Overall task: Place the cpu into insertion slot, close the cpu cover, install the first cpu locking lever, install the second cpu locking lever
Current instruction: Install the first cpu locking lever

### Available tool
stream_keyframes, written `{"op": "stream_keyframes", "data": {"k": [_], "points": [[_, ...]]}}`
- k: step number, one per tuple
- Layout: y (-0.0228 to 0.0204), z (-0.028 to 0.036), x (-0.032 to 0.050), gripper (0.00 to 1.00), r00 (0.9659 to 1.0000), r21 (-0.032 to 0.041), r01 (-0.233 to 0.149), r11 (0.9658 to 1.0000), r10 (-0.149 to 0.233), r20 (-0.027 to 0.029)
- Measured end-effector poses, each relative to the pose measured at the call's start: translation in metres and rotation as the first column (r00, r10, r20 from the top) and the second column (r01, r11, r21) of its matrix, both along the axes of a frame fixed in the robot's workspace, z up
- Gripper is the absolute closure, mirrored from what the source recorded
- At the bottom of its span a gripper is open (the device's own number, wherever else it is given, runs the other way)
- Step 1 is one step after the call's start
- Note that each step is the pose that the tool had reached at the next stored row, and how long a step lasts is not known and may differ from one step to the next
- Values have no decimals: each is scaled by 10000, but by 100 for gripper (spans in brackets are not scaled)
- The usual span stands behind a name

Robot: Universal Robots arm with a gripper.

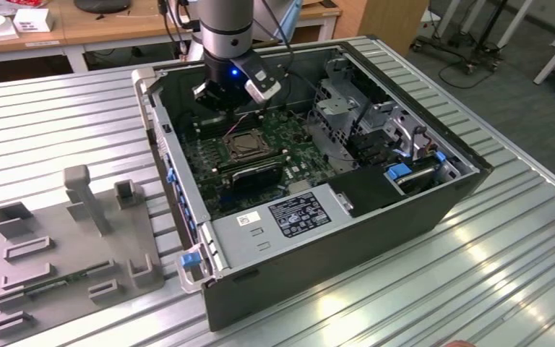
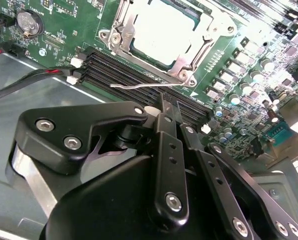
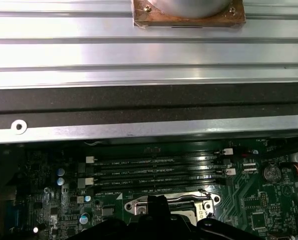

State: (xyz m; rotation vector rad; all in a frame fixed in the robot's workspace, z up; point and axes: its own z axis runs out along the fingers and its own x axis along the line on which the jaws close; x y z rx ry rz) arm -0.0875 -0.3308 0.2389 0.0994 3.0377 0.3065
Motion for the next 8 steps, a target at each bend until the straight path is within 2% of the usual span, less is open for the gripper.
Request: {"op": "stream_keyframes", "data": {"k": [8], "points": [[0,-27,0,90,10000,-1,0,10000,0,0]]}}
